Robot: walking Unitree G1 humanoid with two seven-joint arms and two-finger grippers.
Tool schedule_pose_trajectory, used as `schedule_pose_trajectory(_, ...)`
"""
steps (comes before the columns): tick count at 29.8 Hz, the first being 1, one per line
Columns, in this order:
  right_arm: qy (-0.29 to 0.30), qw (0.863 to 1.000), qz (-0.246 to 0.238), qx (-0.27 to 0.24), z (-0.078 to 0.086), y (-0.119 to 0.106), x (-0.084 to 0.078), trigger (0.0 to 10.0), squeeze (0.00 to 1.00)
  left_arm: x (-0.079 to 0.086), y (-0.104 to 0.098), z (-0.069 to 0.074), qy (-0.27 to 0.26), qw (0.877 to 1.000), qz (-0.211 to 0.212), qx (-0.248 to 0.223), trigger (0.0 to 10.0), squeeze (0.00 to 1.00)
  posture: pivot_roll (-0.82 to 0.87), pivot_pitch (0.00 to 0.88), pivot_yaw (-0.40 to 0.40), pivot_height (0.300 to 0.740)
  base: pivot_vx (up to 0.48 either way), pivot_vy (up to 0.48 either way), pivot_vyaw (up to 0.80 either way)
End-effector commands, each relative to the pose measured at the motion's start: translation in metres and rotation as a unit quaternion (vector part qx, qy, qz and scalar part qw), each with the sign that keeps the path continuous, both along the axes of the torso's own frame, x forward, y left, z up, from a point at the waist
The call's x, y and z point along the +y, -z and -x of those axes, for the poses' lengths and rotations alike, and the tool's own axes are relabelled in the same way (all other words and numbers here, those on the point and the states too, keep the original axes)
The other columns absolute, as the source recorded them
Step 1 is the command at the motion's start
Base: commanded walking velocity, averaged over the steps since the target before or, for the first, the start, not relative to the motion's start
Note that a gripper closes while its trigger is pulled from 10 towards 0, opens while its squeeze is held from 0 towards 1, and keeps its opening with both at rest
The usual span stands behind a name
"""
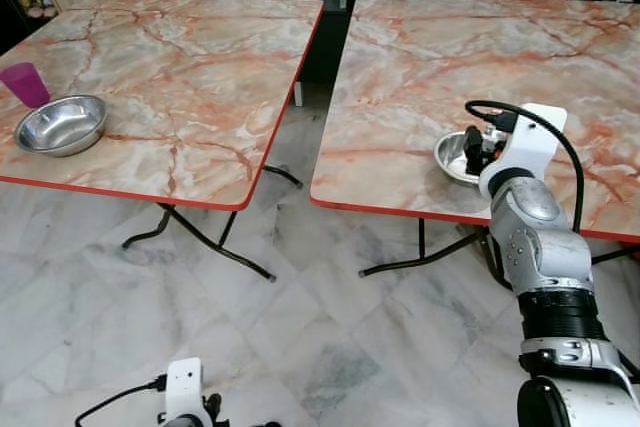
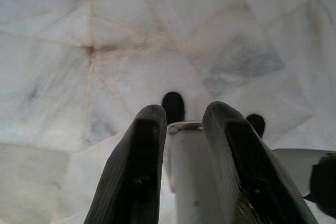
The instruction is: Setting the table
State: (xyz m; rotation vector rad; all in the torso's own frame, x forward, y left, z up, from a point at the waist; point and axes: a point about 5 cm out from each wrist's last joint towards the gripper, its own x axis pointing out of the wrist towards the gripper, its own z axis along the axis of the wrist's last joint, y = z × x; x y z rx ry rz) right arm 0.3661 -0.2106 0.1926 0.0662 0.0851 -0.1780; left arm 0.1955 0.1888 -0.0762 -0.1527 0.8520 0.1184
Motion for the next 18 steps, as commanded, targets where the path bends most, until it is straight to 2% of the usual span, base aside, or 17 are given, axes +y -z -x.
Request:
schedule_pose_trajectory(1,-0.006,1.000,0.006,-0.003,-0.002,-0.007,0.002,10.0,1.00,-0.001,0.002,0.003,-0.010,1.000,0.005,0.009,10.0,0.00,-0.11,0.067,-0.029,0.740,0.000,0.000,0.00)
schedule_pose_trajectory(18,-0.007,1.000,0.014,0.002,0.000,-0.007,-0.004,10.0,1.00,-0.014,0.001,-0.001,-0.010,1.000,0.018,0.006,10.0,0.00,-0.14,0.035,-0.040,0.740,0.000,0.000,0.00)
